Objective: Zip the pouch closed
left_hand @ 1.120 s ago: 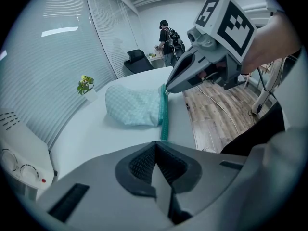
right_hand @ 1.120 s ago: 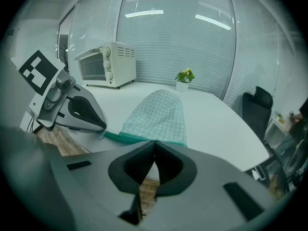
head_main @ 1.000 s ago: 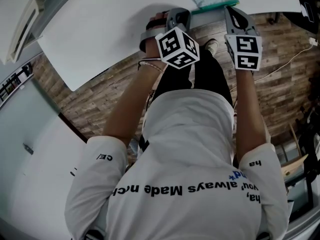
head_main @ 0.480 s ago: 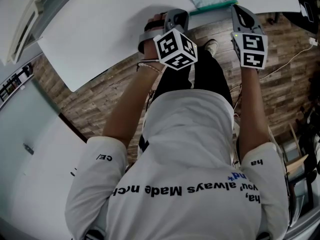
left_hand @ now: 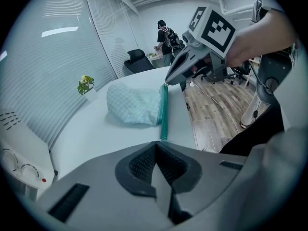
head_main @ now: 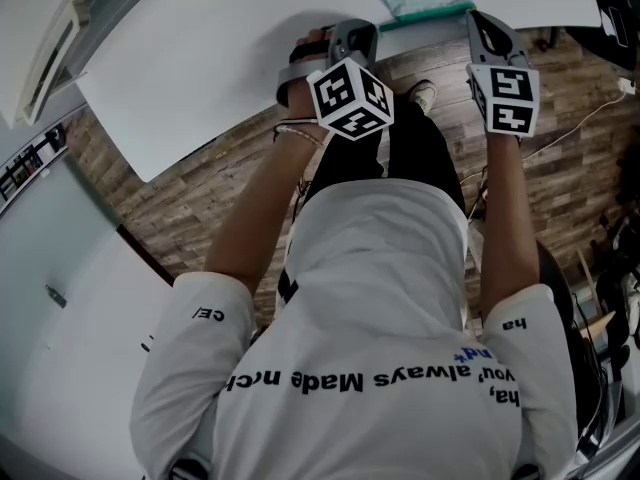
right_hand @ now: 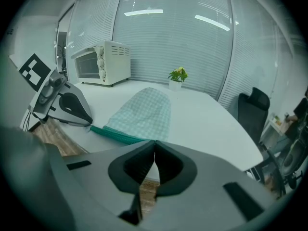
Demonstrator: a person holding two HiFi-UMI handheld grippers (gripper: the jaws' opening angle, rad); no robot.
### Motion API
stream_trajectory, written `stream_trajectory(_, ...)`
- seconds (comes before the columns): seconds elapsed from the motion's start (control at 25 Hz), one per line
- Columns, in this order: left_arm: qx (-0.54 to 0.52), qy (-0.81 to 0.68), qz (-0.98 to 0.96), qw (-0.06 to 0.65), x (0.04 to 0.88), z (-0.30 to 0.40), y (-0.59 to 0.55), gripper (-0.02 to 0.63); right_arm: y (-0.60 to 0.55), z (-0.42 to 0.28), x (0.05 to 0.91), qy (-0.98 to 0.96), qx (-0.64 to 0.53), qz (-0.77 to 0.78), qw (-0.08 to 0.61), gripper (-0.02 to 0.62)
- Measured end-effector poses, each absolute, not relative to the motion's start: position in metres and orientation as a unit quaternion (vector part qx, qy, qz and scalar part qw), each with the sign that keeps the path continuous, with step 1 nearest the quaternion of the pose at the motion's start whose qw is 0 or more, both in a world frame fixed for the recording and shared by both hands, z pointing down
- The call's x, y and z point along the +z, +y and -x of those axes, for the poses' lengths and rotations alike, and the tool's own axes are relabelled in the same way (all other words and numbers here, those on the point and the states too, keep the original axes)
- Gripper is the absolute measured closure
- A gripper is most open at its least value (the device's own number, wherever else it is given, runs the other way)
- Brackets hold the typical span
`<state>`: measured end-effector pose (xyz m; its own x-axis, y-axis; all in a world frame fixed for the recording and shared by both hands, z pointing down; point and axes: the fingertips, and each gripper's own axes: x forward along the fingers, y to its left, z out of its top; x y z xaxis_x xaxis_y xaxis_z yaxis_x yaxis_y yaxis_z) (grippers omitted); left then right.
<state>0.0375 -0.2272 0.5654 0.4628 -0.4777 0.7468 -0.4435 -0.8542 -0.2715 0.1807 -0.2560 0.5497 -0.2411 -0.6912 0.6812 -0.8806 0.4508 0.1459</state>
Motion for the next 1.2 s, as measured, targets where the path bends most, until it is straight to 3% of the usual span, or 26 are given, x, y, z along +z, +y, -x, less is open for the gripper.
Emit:
stream_trajectory(0.4, -0.411, 0.281, 0.867, -0.023, 0.546, -0.032, -0.24, 0.584, -0.254, -0.184, 0.528, -0.792, 0.145, -0.502, 0.315, 0.557)
stream_trajectory(1.2, -0.091, 0.343, 0.929, -0.105, 0.312, -0.037, -0.227, 0.584, -0.202, -0.162, 0.338, -0.842, 0.132, -0.494, 0.169, 0.586)
